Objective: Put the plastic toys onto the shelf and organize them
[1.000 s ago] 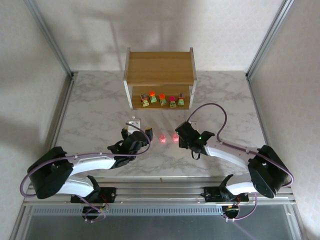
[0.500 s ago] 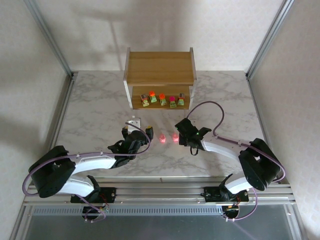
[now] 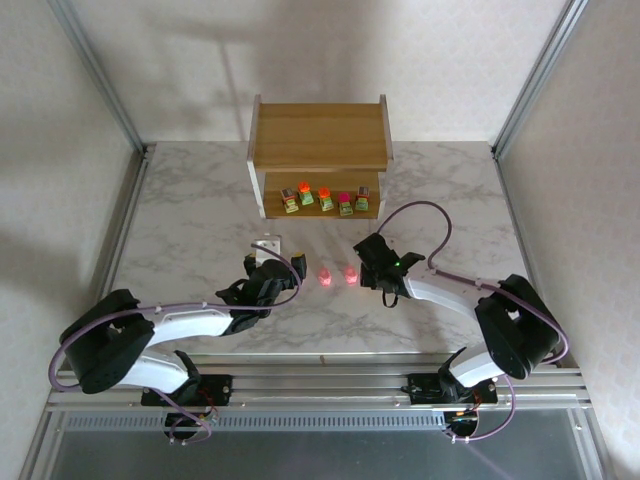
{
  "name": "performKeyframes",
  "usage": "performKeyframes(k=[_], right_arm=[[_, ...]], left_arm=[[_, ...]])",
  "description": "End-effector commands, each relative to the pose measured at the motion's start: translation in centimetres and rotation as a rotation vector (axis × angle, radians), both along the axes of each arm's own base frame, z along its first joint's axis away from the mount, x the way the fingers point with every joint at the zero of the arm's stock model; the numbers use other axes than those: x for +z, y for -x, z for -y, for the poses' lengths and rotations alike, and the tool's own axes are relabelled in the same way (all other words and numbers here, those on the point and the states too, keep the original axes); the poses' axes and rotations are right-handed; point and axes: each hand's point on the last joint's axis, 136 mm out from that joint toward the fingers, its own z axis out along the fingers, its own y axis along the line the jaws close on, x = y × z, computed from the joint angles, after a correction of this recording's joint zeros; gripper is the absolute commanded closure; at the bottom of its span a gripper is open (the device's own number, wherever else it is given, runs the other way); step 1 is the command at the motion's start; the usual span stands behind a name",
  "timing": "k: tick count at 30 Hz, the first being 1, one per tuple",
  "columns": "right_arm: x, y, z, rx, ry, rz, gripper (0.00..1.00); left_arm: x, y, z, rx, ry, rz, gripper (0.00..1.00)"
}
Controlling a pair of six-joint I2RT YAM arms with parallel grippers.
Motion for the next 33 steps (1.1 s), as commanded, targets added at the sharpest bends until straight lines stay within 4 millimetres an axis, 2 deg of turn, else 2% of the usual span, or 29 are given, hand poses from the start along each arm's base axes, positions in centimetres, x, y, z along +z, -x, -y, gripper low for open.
performKeyframes(k=[1, 23, 28, 33], right_arm=[[-0.6, -0.3, -0.2, 0.009, 0.002, -0.014, 0.50], [-2.7, -0.5, -0.1, 0.007, 0.007, -0.057, 0.59], [-2.7, -0.6, -0.1, 0.006, 0.005, -0.052, 0.63], [-2.6, -0.7, 0.0, 0.009, 0.014, -0.054, 0.73]], left_arm=[[0.0, -0.3, 0.0, 0.004, 0.009, -0.004, 0.09], [-0.1, -0.5, -0.3, 0.005, 0.022, -0.014, 0.09], [-0.1, -0.5, -0.4, 0.007, 0.026, -0.016, 0.09], [0.0, -0.5, -0.4, 0.007, 0.028, -0.015, 0.09]])
